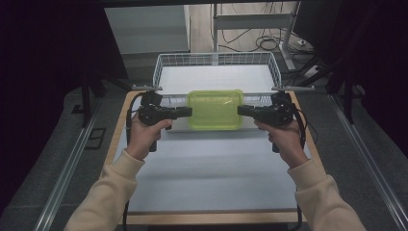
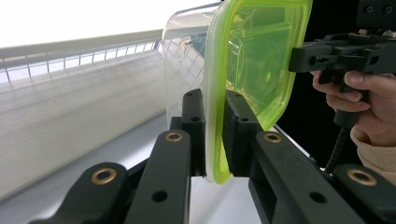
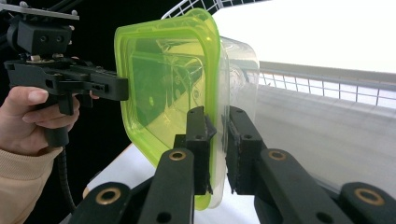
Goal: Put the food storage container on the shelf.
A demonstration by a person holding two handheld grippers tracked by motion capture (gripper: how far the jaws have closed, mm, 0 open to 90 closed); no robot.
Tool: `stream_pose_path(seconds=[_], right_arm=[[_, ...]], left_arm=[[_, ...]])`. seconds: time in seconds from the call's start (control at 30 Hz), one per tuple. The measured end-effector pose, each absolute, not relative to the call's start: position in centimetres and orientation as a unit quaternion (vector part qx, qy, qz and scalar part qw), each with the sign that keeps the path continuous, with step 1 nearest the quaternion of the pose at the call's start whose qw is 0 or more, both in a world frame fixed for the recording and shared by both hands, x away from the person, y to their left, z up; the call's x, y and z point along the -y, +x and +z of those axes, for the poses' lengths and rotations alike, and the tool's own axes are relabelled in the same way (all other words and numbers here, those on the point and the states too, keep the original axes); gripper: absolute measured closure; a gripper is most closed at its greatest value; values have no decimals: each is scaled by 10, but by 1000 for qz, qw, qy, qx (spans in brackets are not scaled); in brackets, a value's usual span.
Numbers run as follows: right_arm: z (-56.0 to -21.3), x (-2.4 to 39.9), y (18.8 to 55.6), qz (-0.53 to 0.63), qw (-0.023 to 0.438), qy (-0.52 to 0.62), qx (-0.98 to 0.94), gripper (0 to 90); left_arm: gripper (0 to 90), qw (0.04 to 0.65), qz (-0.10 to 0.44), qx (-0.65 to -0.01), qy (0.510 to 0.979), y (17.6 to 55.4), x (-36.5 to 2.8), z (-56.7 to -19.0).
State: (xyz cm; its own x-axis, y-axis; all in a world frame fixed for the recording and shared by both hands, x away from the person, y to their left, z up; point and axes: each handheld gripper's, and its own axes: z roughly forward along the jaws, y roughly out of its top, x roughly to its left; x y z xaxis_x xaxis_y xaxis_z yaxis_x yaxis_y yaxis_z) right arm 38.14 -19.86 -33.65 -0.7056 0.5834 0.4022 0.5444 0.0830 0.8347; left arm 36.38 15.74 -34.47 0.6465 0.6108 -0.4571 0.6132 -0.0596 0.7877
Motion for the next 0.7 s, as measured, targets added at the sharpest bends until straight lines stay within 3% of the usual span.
stream_pose_path(seconds=[0.7], right_arm=[[-313, 196, 406, 562, 25, 387, -730, 810]], left_arm=[[807, 545, 11, -419, 726, 390, -158, -320]])
